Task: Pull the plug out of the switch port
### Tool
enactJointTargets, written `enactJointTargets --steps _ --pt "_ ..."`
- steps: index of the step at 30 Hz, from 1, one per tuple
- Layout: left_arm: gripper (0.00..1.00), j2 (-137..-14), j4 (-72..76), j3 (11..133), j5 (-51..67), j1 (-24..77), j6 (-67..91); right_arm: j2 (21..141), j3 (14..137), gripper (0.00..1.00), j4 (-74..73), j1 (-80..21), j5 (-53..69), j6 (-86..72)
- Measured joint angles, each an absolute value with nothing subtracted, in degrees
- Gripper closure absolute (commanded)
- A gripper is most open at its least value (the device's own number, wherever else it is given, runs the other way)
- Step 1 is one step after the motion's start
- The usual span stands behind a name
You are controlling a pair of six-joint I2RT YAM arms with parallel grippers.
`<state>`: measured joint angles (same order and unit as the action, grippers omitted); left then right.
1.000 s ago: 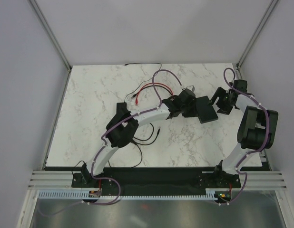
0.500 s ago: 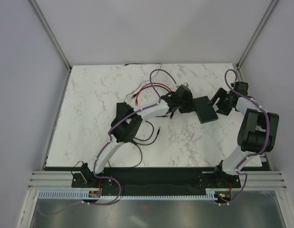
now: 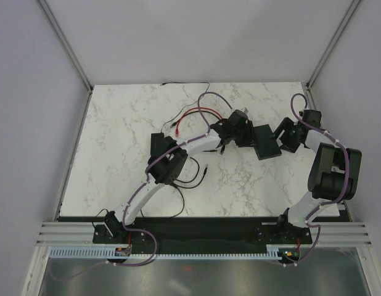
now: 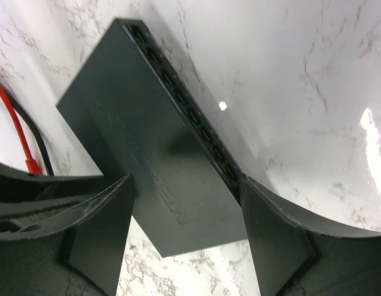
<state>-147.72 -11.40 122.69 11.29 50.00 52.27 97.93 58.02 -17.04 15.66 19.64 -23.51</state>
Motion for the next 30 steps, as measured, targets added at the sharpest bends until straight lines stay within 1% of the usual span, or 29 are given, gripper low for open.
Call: enactJointTargets --steps 10,16,19,21,25,30 --pt "0.54 -149.47 -10.20 123.83 17.30 48.62 52.27 90.87 48.10 0.32 -12.82 16.01 19.84 -26.39" --pt "0.55 -150.43 -9.65 124.75 20.23 47.90 52.77 83.40 38.72 0.35 -10.13 15.90 21.85 -28.73" --pt "0.55 -151.02 -9.17 125.16 21.67 47.97 53.32 80.27 35.48 0.38 -9.58 15.90 22.22 -29.39" --pt "0.55 -151.52 -8.80 125.67 22.61 48.01 53.58 78.67 33.67 0.42 -8.84 15.92 22.22 -29.80" --pt "0.55 -152.29 -8.40 126.72 23.16 47.99 53.78 77.23 30.92 0.45 -6.33 15.99 23.03 -31.18" --pt "0.55 -152.29 -8.23 126.85 23.14 47.66 53.78 77.17 28.88 0.46 -2.61 16.05 25.19 -33.39"
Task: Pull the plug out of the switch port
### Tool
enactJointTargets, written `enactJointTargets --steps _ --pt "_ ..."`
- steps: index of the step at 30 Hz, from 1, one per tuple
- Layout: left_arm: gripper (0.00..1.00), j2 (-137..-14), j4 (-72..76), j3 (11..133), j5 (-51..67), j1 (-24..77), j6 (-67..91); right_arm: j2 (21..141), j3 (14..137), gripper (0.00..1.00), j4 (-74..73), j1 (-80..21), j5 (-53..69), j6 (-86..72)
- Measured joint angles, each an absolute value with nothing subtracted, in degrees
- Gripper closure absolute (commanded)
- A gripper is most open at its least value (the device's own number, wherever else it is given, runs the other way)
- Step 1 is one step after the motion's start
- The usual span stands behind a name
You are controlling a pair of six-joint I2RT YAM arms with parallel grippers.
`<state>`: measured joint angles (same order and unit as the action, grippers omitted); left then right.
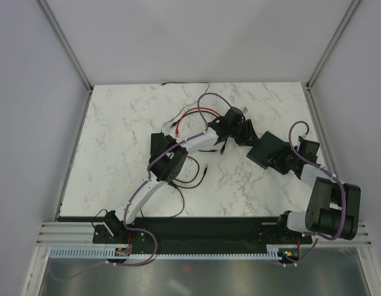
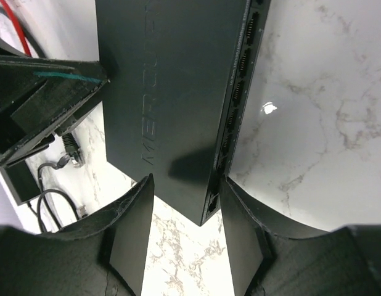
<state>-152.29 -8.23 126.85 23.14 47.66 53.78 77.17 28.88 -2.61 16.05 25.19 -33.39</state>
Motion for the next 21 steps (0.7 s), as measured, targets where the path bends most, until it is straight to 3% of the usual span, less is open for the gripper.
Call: enactJointTargets --steps 15,21 --pt "0.51 -151.55 -11.40 128.46 27.16 46.59 54.04 76.03 21.37 0.45 5.26 15.09 33.63 -41.71" --pt "0.47 -142.82 -18.96 122.37 24.67 45.36 49.36 71.26 24.32 0.31 -4.10 14.85 29.93 -36.42"
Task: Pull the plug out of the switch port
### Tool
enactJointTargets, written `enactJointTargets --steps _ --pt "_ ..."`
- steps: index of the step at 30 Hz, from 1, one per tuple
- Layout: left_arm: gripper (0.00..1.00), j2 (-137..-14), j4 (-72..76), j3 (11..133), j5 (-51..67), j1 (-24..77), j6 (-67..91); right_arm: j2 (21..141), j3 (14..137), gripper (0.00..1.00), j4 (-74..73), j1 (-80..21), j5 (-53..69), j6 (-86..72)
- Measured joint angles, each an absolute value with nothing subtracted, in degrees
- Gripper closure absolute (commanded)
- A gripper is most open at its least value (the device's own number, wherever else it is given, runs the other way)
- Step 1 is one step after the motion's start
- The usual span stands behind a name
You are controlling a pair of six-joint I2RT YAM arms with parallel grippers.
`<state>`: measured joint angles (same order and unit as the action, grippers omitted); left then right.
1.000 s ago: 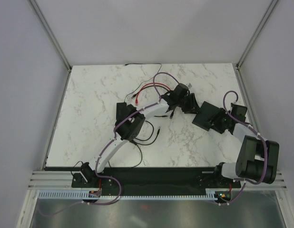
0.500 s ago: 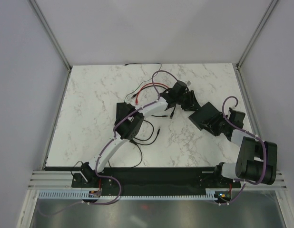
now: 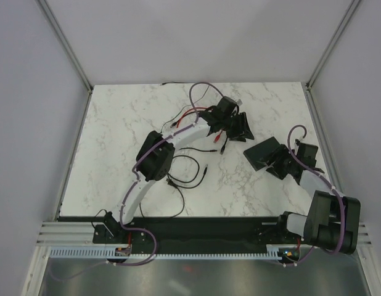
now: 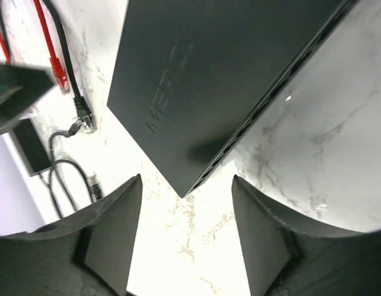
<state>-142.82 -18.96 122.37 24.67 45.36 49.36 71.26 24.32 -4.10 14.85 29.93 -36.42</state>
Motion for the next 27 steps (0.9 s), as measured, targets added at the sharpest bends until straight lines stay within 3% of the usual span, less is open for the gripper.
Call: enactJointTargets --steps 6,13,19,27 --pt "0.41 -128.70 -21.98 113.10 20.91 43.66 46.22 68.93 30.39 0.21 -12.60 14.85 24.49 -30.70" --pt "0.41 -116.38 -17.50 94.28 16.75 46.89 47.66 70.00 36.12 0.21 -18.20 14.85 20.47 -27.20" --pt "0.42 -115.68 -13.02 82.87 11.70 53.23 54.96 71.48 37.36 0.30 -19.62 14.85 19.81 -27.73" --pt "0.44 -120.05 -5.76 86.80 10.83 54.30 64.34 70.50 36.64 0.32 -19.70 14.85 18.31 -29.45"
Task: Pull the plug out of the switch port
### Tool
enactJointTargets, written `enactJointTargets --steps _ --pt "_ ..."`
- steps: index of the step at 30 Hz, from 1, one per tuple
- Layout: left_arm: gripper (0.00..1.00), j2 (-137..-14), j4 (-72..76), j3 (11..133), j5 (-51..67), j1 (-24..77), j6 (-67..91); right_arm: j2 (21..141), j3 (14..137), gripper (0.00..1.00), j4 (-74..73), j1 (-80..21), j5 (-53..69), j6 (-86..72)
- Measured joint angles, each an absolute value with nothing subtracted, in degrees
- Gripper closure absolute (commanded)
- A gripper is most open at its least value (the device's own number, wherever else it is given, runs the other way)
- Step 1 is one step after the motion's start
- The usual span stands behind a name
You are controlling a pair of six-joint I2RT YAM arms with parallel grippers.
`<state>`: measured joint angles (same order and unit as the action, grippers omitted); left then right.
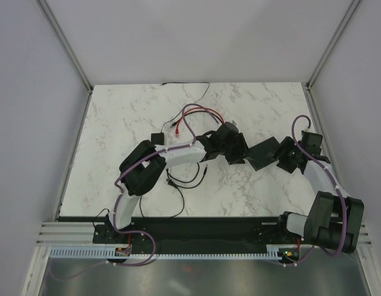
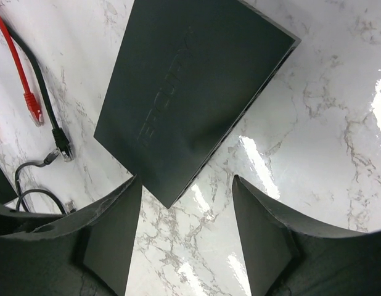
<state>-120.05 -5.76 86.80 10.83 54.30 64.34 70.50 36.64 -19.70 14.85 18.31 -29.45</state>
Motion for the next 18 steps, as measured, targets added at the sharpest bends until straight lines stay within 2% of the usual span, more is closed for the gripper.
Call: enactJointTargets --steps 13,18 --pt "0.47 -128.49 -3.31 89.17 10.83 53.84 71.02 71.55 32.67 0.36 -14.44 14.83 18.52 -32.36" --pt "0.51 -131.61 -2.76 93.91 10.85 53.87 71.11 73.82 31.64 0.39 -11.16 14.72 18.72 -33.54"
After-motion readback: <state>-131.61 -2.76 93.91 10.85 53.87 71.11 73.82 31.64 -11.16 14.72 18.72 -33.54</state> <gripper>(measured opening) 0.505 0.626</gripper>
